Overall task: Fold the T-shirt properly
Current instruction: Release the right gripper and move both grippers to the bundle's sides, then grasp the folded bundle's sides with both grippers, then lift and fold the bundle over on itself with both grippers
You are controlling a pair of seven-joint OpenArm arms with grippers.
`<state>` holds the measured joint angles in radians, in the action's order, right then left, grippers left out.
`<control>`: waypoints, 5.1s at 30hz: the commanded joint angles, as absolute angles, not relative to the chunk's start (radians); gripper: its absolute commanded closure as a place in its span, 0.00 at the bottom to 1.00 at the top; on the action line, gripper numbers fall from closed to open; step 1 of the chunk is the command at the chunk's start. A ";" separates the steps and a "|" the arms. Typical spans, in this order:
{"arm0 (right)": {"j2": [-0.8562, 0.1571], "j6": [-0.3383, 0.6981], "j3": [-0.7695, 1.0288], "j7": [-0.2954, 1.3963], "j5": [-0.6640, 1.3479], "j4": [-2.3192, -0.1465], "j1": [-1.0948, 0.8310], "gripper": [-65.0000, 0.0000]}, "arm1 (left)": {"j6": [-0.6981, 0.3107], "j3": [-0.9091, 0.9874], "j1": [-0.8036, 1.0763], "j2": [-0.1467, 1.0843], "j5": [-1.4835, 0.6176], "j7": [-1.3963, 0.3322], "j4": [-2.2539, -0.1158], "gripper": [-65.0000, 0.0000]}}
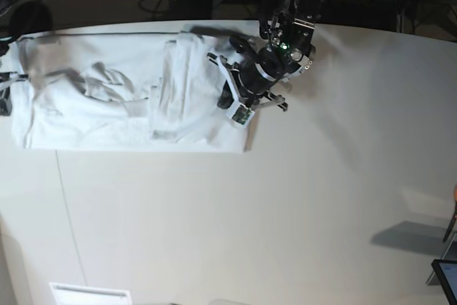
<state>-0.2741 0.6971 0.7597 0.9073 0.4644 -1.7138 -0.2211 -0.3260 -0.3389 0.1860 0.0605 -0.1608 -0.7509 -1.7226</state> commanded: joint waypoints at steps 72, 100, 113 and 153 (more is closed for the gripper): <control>-0.209 0.698 0.671 1.314 0.799 -1.379 -0.058 0.26 | -0.698 0.196 0.255 0.145 -0.604 -0.792 -1.527 1.00; -0.243 0.698 0.668 1.319 0.792 -1.412 -0.065 0.99 | -0.624 0.028 0.193 0.099 -0.602 -0.789 -1.520 1.00; -0.383 0.698 0.670 1.313 0.791 -1.489 -0.024 0.99 | -0.585 0.018 0.150 0.097 -0.602 -0.791 -1.520 1.00; -0.268 0.183 0.242 1.185 0.797 -1.982 -0.124 1.00 | -0.461 -0.228 -0.025 0.001 -0.604 -0.792 -1.383 1.00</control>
